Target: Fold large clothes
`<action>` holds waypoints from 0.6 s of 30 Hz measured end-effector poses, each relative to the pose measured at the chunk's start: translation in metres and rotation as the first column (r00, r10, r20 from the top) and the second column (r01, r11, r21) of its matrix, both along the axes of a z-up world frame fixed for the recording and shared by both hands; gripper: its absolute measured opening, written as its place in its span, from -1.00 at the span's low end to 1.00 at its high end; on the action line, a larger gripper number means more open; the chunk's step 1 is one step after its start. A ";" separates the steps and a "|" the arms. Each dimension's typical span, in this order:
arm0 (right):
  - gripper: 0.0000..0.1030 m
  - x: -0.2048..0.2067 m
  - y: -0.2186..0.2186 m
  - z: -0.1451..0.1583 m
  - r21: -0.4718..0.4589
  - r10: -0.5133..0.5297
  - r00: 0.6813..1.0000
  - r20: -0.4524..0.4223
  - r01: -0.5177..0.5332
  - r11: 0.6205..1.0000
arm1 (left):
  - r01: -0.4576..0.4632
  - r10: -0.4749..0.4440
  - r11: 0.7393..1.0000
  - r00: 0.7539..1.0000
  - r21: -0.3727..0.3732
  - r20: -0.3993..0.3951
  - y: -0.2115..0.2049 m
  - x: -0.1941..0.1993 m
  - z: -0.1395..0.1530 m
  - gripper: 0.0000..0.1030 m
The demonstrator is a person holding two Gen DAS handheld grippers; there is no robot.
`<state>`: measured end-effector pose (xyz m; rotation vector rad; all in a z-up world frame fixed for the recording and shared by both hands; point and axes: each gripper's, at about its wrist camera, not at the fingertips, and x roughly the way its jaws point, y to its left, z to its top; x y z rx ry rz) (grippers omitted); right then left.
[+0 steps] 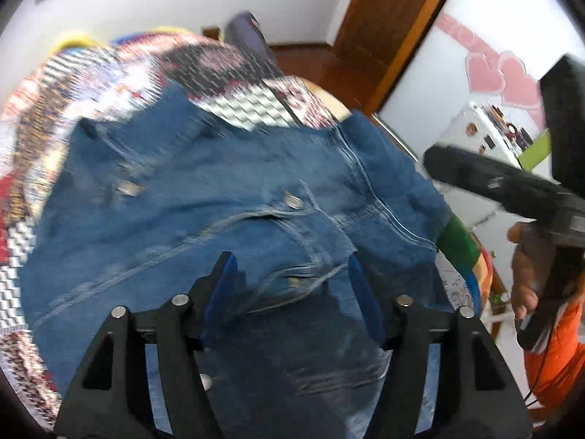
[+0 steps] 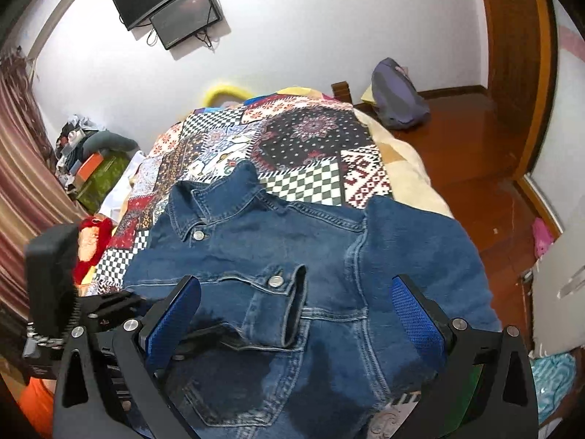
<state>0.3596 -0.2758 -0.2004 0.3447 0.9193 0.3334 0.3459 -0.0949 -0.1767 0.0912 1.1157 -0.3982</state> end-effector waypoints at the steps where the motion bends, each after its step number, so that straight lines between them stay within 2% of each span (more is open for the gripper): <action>1: 0.99 0.002 0.002 -0.001 0.004 0.005 1.000 -0.006 -0.005 1.000 | -0.013 0.013 1.000 1.000 0.007 0.029 0.009 -0.002 0.007 0.39; 3: 0.99 0.009 0.011 -0.008 0.016 0.029 0.999 -0.032 -0.028 0.999 | -0.065 0.061 0.997 0.992 0.035 0.110 0.035 -0.009 0.023 0.78; 5: 0.99 0.019 0.023 -0.019 0.036 0.066 0.995 -0.079 -0.064 0.997 | -0.121 0.109 0.991 0.979 0.063 0.170 0.057 -0.010 0.029 0.89; 7: 0.99 0.030 0.037 -0.035 0.039 0.093 0.986 -0.135 -0.089 0.995 | -0.190 0.166 0.976 0.965 0.105 0.205 0.089 -0.015 0.032 0.90; 12: 0.99 0.057 0.066 -0.079 0.041 0.133 0.949 -0.286 -0.126 0.991 | -0.365 0.334 0.916 0.924 0.166 0.188 0.168 -0.027 0.019 0.90; 16: 0.98 0.067 0.081 -0.109 0.091 0.151 0.916 -0.371 -0.126 0.988 | -0.454 0.429 0.866 0.890 0.209 0.155 0.222 -0.039 -0.009 0.90; 18: 0.96 0.068 0.086 -0.117 0.109 0.141 0.911 -0.388 -0.106 0.988 | -0.498 0.488 0.840 0.867 0.216 0.099 0.247 -0.042 -0.029 0.90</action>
